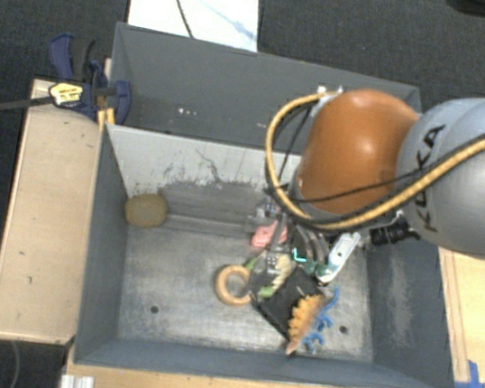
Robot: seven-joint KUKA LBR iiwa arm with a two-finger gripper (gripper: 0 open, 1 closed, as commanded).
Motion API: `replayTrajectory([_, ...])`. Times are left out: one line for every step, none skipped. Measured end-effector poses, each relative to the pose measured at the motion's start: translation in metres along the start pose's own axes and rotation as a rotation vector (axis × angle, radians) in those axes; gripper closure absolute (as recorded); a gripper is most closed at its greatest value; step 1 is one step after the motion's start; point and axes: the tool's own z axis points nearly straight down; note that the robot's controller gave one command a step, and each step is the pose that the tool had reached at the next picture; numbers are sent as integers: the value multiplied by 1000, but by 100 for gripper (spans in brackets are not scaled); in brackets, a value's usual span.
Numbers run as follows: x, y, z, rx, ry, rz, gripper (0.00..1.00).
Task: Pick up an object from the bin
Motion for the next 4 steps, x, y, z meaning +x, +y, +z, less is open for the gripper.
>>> replayTrajectory([-2,-1,-4,-1,-8,3,0])
replayTrajectory([-17,-26,122,-6,-13,-200,100])
replayTrajectory([-17,-26,122,-7,-13,-198,100])
replayTrajectory([-14,-25,74,0,-2,-190,100])
